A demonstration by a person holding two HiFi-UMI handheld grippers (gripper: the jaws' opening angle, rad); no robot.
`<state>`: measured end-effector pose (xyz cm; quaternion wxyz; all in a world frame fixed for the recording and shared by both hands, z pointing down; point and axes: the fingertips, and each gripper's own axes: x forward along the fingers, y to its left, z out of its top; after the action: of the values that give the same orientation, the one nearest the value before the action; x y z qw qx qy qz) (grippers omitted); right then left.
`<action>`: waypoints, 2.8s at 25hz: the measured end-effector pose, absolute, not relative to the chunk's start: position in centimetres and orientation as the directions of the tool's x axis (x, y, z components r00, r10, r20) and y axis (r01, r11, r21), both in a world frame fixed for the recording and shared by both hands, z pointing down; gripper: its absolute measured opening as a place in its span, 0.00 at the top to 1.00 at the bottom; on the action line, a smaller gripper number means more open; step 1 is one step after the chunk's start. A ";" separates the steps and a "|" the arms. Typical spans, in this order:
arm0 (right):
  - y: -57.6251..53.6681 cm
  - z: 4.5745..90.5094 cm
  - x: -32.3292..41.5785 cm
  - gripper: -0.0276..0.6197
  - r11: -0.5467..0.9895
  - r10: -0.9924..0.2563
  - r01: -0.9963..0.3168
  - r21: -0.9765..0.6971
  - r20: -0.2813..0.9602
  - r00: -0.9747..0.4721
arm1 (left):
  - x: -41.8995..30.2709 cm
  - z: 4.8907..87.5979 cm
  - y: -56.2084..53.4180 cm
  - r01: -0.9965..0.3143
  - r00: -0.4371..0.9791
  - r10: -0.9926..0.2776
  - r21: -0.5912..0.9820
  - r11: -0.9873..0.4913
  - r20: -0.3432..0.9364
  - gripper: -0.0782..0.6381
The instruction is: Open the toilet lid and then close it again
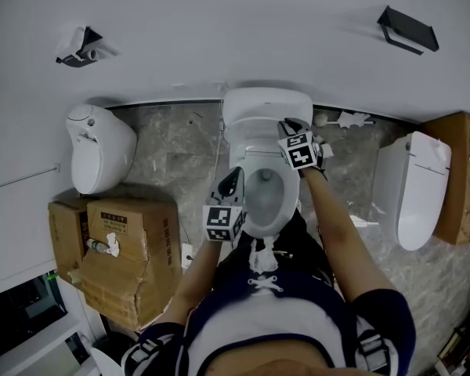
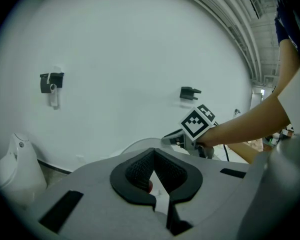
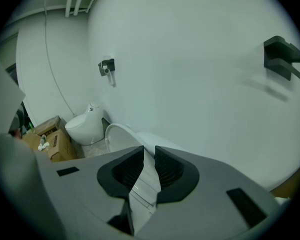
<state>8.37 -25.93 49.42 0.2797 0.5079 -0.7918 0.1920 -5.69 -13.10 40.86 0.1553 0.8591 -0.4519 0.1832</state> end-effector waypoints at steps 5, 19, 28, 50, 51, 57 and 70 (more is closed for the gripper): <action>-27.4 49.9 8.9 0.86 0.380 -0.686 -0.923 -0.058 0.652 -0.324 | -5.8 40.6 -13.8 -0.832 0.531 -0.715 0.118 -0.542 0.455 0.88; -19.6 42.2 6.0 0.86 0.436 -0.826 -0.889 -0.137 0.331 -0.456 | -4.8 39.6 -14.2 -0.794 0.588 -0.682 0.151 -0.589 0.435 0.88; -10.8 38.2 1.9 0.95 0.448 -0.824 -0.846 -0.288 0.233 -0.516 | -2.9 39.3 -11.5 -0.736 0.654 -0.631 0.157 -0.659 0.417 0.88; -7.9 39.0 0.0 0.94 0.609 -0.727 -0.786 -0.110 0.318 -0.608 | -4.8 40.8 -7.3 -0.750 0.634 -0.621 0.169 -0.640 0.462 0.88; -8.4 39.2 0.4 0.94 0.618 -0.722 -0.782 -0.086 0.331 -0.607 | -4.8 40.8 -7.5 -0.756 0.627 -0.627 0.168 -0.632 0.463 0.88; -12.5 39.4 2.5 0.94 0.653 -0.705 -0.757 0.028 0.389 -0.593 | -4.9 40.7 -8.6 -0.793 0.591 -0.658 0.182 -0.582 0.467 0.88; -21.1 43.2 5.8 0.86 0.726 -0.629 -0.668 0.165 0.554 -0.546 | -4.2 41.5 -10.0 -0.856 0.511 -0.705 0.209 -0.474 0.492 0.88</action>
<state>5.85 -21.14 43.16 0.3014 0.3688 -0.8787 0.0325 -4.19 -9.99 41.49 0.2190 0.8411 -0.4640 0.1714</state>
